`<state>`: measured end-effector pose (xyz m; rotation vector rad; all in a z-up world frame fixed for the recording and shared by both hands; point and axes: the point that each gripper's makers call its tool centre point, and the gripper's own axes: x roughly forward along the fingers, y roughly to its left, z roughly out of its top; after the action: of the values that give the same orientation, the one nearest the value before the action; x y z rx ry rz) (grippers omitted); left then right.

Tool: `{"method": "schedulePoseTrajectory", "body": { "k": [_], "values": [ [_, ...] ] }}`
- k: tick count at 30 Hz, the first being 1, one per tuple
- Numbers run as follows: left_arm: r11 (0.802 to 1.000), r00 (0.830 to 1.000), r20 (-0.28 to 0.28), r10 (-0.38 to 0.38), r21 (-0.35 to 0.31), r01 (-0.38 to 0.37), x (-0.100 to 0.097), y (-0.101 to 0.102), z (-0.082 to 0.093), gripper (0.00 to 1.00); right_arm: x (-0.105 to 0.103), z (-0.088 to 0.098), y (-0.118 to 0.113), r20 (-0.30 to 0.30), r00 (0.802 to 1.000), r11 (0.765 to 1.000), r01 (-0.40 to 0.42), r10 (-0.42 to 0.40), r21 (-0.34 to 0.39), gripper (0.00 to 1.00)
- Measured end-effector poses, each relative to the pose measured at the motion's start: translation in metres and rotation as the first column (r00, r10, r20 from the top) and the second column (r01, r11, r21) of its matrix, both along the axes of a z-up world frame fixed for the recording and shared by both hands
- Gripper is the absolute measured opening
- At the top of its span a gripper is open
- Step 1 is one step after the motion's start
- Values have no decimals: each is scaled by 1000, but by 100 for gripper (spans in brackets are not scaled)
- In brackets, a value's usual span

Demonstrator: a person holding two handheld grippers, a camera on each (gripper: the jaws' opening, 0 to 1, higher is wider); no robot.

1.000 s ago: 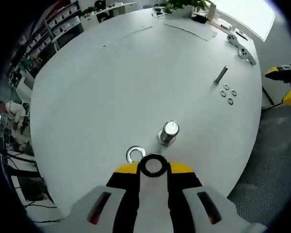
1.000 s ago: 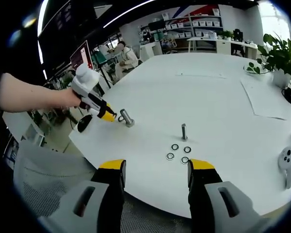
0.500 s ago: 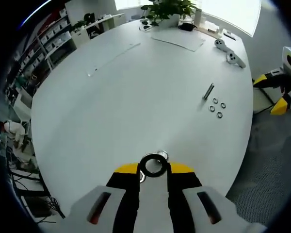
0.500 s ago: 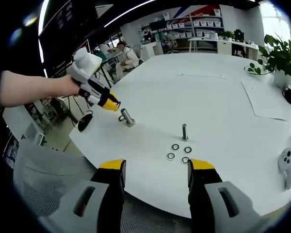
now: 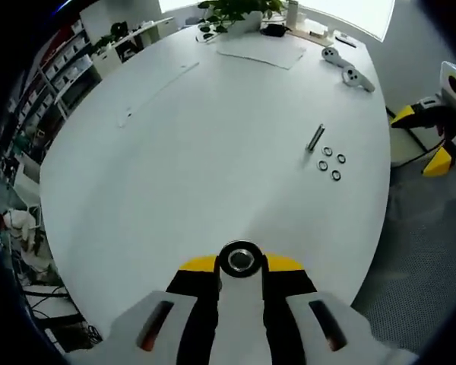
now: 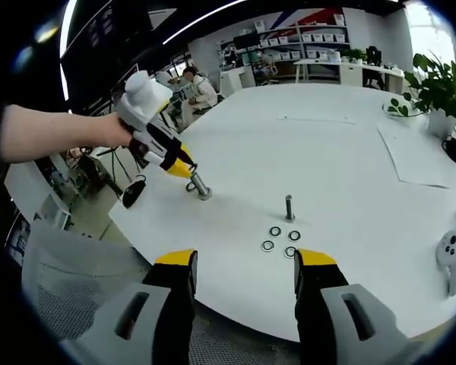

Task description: Place the washer onto the threaded stud by aligning its center hole with the stud, sliding it down to the base, and recovering from edge contact or off-axis alignment until the washer reaches the visible bottom stop.

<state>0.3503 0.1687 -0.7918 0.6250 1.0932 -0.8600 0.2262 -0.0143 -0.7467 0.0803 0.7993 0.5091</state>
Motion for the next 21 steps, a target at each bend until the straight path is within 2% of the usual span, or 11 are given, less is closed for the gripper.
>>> {"method": "schedulePoseTrajectory", "body": {
  "k": [7,21],
  "values": [
    [999,1000,-9,-21,40,22,-1,2,-5,19,0,0,1,-4,1000,1000,-2,2,9,54],
    [996,999,-37,-29,86,32,0,1,-33,19,-2,-1,3,-9,1000,1000,-14,14,7,54]
  ]
}}
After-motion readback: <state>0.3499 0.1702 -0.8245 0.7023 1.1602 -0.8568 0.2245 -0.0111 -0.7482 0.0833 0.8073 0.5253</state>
